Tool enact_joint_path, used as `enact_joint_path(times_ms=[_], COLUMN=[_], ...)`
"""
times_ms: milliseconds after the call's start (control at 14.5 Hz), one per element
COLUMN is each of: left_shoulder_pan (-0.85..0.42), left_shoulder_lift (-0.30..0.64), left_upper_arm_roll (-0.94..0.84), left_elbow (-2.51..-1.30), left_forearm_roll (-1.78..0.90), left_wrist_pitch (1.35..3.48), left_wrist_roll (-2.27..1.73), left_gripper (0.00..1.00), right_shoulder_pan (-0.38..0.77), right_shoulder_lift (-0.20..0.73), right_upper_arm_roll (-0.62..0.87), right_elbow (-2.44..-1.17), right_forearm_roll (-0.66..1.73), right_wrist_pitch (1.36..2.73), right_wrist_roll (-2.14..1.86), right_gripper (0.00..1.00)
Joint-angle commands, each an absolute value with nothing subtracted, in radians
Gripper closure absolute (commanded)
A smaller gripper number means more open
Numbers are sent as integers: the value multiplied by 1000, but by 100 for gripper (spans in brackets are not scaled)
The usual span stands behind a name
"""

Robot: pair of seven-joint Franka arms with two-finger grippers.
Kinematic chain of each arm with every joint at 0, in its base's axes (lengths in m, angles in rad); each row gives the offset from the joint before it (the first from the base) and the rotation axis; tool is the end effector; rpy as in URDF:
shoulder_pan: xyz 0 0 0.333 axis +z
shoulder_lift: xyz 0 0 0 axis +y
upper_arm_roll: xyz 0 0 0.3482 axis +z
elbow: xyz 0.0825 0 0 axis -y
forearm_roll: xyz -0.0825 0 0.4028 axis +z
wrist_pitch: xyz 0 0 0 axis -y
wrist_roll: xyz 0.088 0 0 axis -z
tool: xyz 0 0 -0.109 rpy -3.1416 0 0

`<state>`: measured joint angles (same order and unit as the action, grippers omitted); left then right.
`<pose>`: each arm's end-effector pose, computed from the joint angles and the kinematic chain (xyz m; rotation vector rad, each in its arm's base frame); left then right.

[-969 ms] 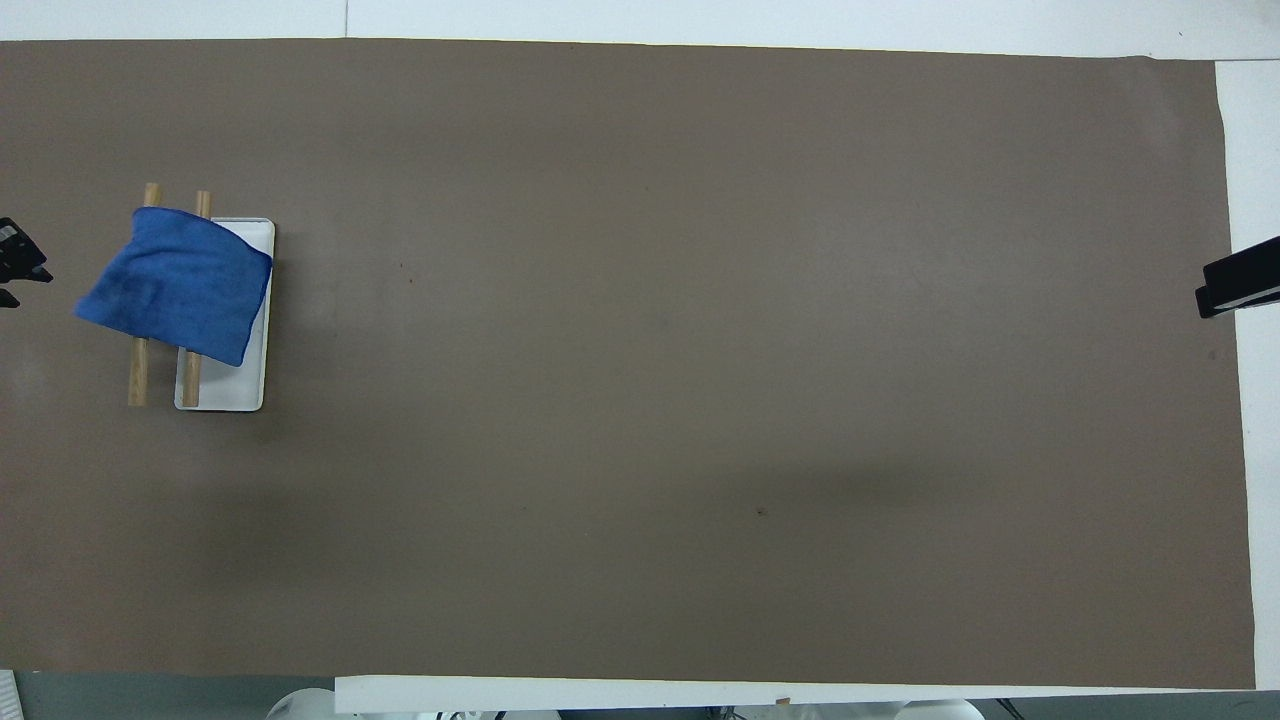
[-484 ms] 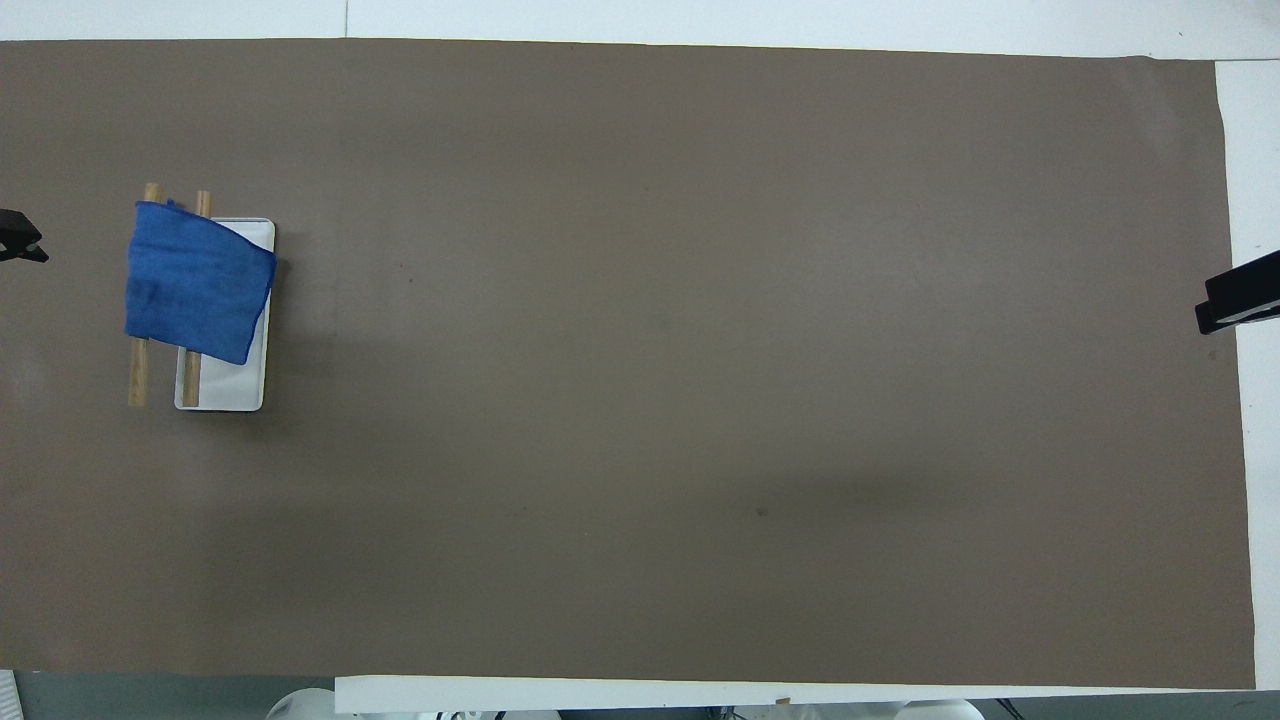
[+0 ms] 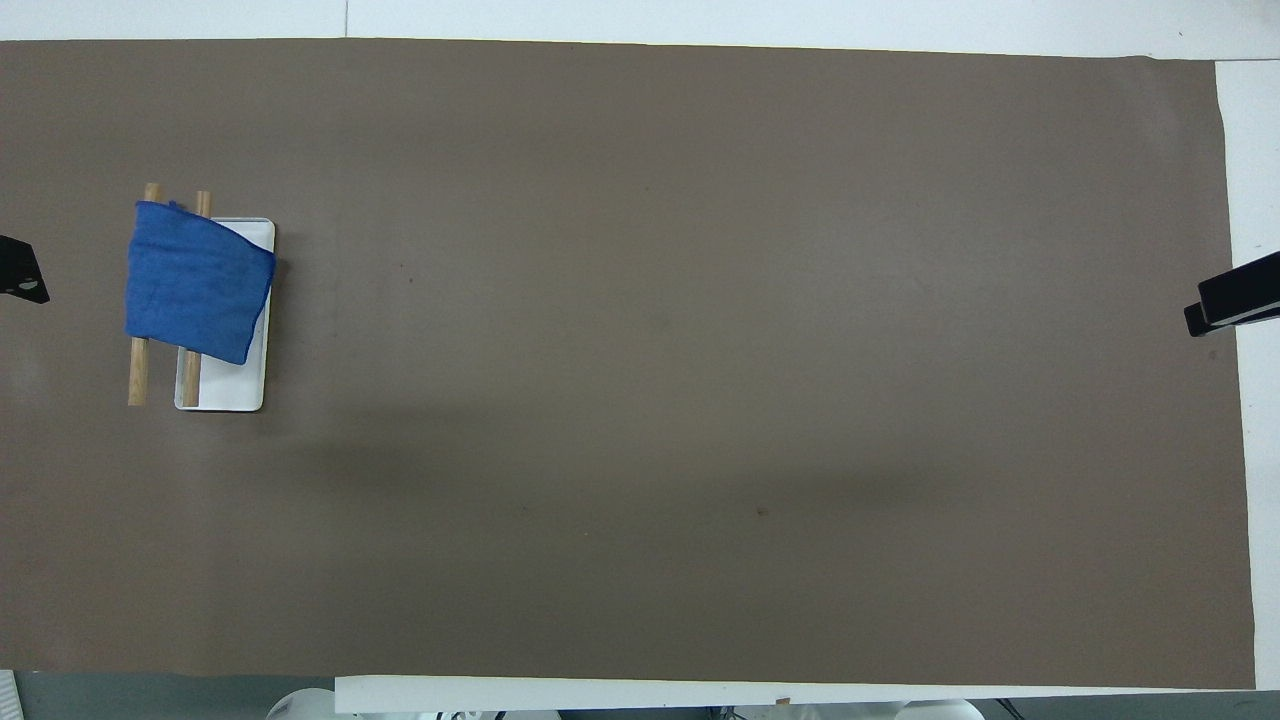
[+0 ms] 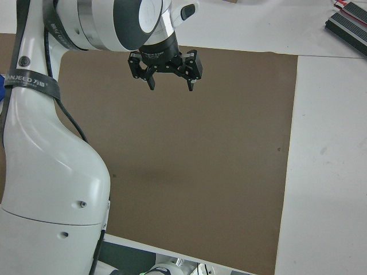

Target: Right arm passes towel to left arm to hang

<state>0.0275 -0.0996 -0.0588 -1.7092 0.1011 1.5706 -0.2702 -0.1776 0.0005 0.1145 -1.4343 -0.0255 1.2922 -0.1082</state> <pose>0.5369 -0.0075 0.6427 -3.0085 -0.3587 0.0344 0.5409 -0.0375 0.6972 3.1202 0.0622 -0.2254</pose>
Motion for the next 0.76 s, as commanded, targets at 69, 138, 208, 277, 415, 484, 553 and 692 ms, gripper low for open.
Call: enact_joint_path(times_ms=[69,138,208,277,415,484,553,692], left_shoulder_pan=[11,5,3,3,2,2,0,2], left_shoulder_lift=[-49,-29,-23,3,44,55,57,57], left_upper_arm_roll=[-46,-46,-48,-51,-51,-51,-54,-60], left_elbow=[-1573,-1540,-1514,-1481,-1401,-1387,-1387,-1390], left_forearm_roll=[8,17,20,28,28,28,26,28], left_wrist_pitch=[1477,1467,1453,1412,1335,1321,1321,1319], left_wrist_roll=[-128,-105,-91,-68,9,26,28,31], left_gripper=[0,0,0,0,0,0,0,0], right_shoulder_pan=[-192,-192,-193,-193,-202,-212,-213,-213], right_shoulder_lift=[-28,-31,-41,-44,-63,-80,-81,-81], right_upper_arm_roll=[115,115,115,115,114,114,114,114], right_elbow=[-1480,-1495,-1512,-1519,-1561,-1592,-1597,-1595], right_forearm_roll=[-9,-9,-9,-9,-12,-11,-12,-12], right_wrist_pitch=[1292,1299,1319,1331,1354,1377,1382,1379], right_wrist_roll=[-138,-140,-140,-140,-138,-140,-140,-140], right_gripper=[0,0,0,0,0,0,0,0])
